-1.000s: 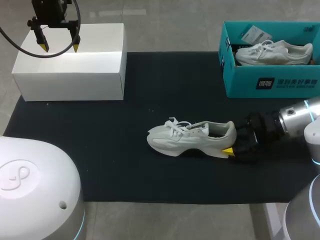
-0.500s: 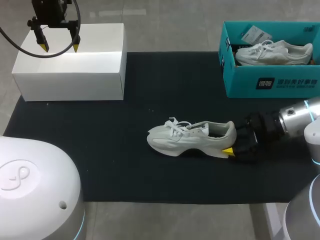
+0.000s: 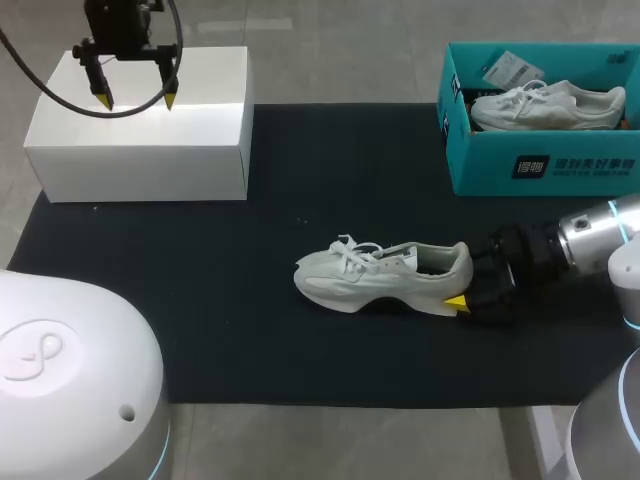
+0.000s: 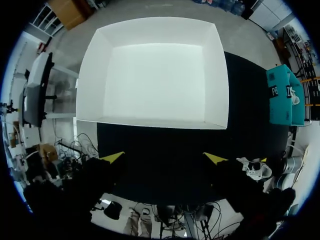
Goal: Take the shoe out of the shoebox, open the shoe tongue, remove and reinsert the insole, then place the shoe into the shoebox
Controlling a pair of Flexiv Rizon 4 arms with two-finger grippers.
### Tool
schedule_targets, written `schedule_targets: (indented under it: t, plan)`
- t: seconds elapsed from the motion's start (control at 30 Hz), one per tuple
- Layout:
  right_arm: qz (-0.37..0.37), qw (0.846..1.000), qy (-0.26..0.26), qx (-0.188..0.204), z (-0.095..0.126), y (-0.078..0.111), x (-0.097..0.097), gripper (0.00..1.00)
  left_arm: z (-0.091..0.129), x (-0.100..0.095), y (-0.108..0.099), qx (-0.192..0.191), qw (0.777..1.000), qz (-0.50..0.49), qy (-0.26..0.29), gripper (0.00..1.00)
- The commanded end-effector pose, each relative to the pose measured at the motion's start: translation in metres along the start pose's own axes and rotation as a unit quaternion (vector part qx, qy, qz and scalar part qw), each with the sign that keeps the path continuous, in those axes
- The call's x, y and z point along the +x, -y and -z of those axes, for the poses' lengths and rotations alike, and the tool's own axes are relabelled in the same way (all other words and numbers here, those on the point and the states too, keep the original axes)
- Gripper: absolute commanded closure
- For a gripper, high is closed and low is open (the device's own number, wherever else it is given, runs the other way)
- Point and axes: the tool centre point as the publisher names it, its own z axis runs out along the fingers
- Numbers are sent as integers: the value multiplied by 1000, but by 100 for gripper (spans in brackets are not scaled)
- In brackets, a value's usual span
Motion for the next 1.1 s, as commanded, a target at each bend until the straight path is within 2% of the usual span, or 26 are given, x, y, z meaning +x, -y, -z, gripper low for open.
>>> schedule_targets:
  t: [0.03,0.07,0.2,0.3,0.33,0.47,0.7,0.73,0.87,1.1]
  plan:
    - [0,1000,0,2,-1,1,-1,100,-7,29,-12,-7,999,22,32,0]
    - [0,1000,0,2,-1,1,-1,100,-8,34,-17,-11,999,22,21,0]
    - [0,1000,0,2,-1,1,-1,100,-13,61,-37,-30,997,51,54,0]
    - [0,1000,0,2,-1,1,-1,100,-16,82,-52,-27,996,55,61,0]
    - [0,1000,0,2,-1,1,-1,100,-19,91,-57,-24,994,63,83,0]
    - [0,1000,0,2,-1,1,-1,100,-29,116,-71,-22,993,54,107,0]
    - [0,1000,0,2,-1,1,-1,100,-34,168,-107,6,993,23,118,0]
    - [0,1000,0,2,-1,1,-1,100,-35,173,-112,7,995,14,99,0]
    - [0,1000,0,2,-1,1,-1,100,-39,192,-132,7,995,-13,99,0]
    - [0,1000,0,2,-1,1,-1,100,-49,213,-161,6,996,-31,80,0]
